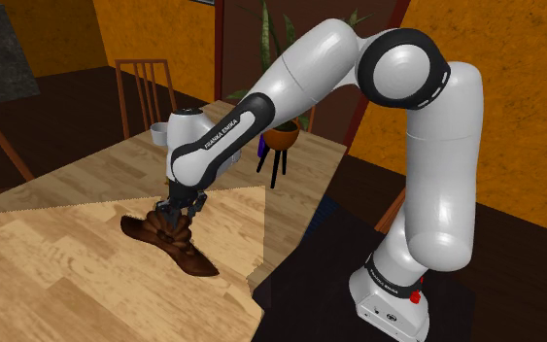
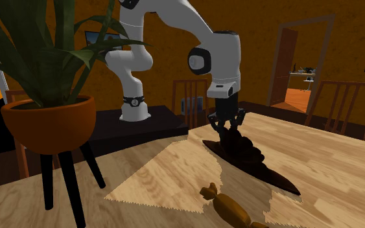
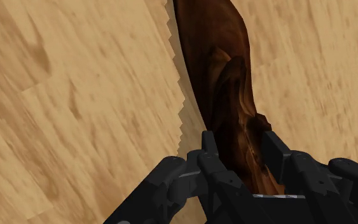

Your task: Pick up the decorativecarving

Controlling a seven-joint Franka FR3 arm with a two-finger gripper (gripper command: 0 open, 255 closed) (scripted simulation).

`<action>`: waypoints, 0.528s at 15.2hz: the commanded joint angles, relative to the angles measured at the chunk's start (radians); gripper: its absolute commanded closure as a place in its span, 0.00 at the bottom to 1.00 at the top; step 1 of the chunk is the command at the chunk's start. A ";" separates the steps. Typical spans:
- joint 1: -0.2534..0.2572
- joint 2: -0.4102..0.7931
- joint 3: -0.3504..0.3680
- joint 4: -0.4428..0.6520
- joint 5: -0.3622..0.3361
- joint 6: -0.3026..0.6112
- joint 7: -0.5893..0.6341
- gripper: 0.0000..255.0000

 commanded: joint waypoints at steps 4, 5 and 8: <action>0.001 0.002 0.000 0.000 0.000 0.002 0.000 1.00; 0.001 0.002 0.000 0.000 0.000 0.002 0.000 1.00; -0.002 -0.020 0.003 0.000 0.003 -0.020 0.000 1.00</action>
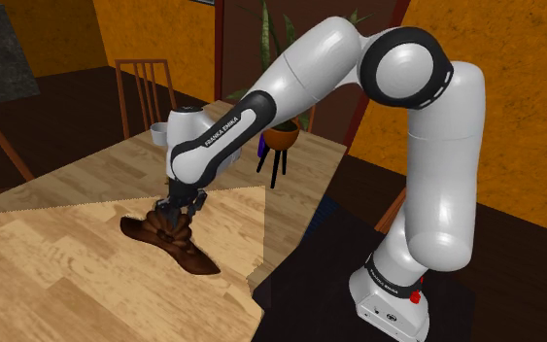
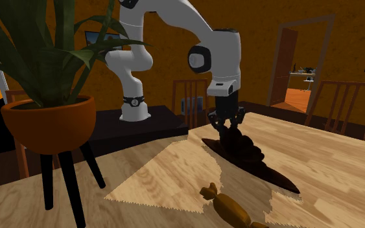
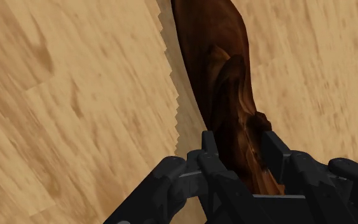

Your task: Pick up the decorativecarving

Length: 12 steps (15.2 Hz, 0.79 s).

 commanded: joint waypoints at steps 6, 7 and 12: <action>-0.007 -0.069 0.008 0.005 0.011 -0.072 0.003 1.00; -0.008 -0.079 0.009 0.007 0.012 -0.083 0.003 1.00; -0.013 -0.124 0.013 0.019 0.020 -0.140 0.005 1.00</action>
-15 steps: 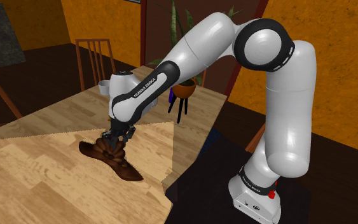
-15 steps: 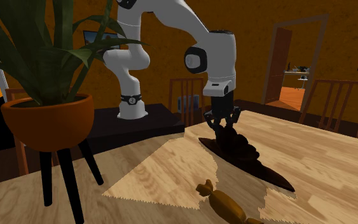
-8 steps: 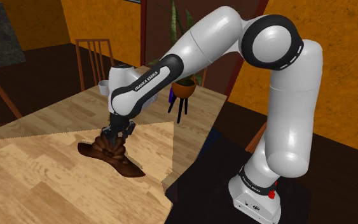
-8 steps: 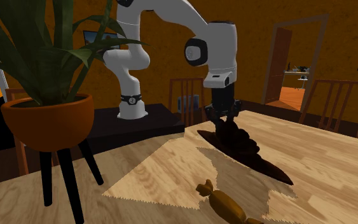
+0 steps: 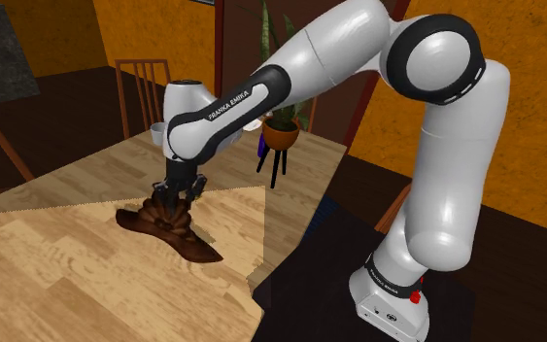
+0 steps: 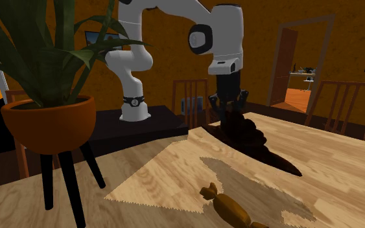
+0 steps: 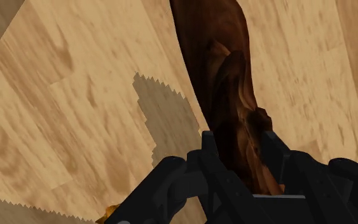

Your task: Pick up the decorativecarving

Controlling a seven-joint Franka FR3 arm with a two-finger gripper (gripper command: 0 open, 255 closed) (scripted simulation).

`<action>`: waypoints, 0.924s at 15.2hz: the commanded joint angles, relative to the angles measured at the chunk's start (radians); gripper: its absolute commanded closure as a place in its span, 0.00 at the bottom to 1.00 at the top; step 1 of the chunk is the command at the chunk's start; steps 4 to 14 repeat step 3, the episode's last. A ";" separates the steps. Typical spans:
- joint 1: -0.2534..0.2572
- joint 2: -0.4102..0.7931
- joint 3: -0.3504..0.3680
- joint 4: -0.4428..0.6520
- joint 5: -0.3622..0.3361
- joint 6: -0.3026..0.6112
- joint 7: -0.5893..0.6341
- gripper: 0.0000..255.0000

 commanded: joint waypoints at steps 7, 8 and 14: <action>-0.002 -0.021 0.002 0.006 0.003 -0.025 0.001 1.00; -0.002 -0.021 0.002 0.006 0.003 -0.025 0.001 1.00; -0.002 -0.021 0.002 0.006 0.003 -0.025 0.001 1.00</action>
